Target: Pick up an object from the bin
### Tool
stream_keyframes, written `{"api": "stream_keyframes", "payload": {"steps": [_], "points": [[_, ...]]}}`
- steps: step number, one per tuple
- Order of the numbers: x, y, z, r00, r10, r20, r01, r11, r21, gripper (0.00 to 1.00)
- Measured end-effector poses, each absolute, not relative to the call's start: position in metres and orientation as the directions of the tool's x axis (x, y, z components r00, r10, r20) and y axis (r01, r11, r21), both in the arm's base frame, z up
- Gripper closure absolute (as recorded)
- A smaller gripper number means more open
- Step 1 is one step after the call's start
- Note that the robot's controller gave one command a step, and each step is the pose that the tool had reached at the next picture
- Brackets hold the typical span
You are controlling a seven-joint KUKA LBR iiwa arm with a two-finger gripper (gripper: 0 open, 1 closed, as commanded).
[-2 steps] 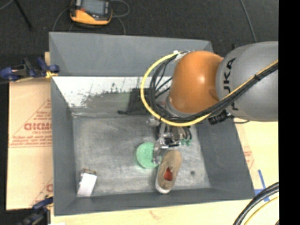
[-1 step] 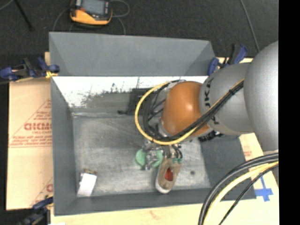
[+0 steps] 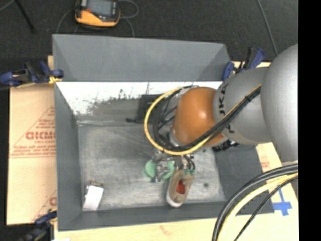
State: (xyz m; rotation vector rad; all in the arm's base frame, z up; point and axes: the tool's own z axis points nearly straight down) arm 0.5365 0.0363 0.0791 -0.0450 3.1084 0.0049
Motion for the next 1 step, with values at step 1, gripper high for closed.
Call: {"api": "stream_keyframes", "payload": {"steps": [1], "points": [[0.5346, 0.0302, 0.1950, -1.000, -0.011, -0.004, -0.011, 1.000, 0.001, 1.00]]}}
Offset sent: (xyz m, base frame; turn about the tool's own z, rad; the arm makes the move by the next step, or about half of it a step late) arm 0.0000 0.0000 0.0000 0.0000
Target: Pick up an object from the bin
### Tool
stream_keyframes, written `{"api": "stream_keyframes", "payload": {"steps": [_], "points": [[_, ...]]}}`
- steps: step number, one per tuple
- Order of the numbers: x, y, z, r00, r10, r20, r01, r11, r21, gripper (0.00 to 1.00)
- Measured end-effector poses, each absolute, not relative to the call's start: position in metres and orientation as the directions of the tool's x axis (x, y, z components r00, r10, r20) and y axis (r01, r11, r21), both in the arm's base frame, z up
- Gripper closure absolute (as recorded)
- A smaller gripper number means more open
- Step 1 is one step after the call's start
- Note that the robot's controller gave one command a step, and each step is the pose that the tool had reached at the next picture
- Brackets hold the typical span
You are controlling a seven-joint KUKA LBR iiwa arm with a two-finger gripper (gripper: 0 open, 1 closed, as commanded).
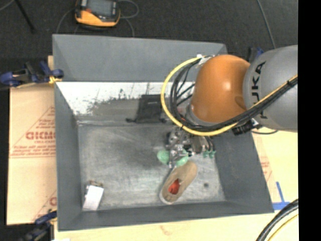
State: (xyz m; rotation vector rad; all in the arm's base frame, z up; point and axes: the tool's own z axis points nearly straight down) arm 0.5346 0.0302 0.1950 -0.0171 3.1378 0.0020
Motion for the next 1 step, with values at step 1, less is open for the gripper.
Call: {"api": "stream_keyframes", "payload": {"steps": [1], "points": [[0.5346, 0.0303, 0.1950, -1.000, -0.010, -0.004, -0.010, 1.000, 0.001, 1.00]]}}
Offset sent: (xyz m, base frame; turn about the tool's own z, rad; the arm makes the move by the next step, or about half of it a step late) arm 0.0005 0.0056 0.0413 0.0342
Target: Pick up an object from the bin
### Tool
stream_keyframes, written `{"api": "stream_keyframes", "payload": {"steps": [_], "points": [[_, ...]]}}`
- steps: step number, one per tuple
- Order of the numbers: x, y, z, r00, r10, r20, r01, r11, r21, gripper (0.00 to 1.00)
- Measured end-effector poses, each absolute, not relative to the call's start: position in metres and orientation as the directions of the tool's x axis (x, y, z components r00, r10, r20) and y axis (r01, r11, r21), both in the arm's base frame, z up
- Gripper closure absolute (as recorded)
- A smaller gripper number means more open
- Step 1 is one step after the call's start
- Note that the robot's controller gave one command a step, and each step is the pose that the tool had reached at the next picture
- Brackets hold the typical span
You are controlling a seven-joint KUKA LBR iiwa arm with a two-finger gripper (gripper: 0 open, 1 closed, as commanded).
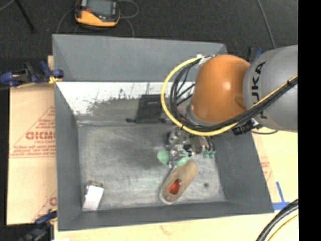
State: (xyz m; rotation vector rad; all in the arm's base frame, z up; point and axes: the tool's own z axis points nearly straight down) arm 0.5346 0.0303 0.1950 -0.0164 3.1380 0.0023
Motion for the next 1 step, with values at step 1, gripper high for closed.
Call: {"api": "stream_keyframes", "payload": {"steps": [1], "points": [[0.5348, 0.0331, 0.2198, -1.000, 0.008, 0.000, 0.008, 1.000, 0.001, 1.00]]}}
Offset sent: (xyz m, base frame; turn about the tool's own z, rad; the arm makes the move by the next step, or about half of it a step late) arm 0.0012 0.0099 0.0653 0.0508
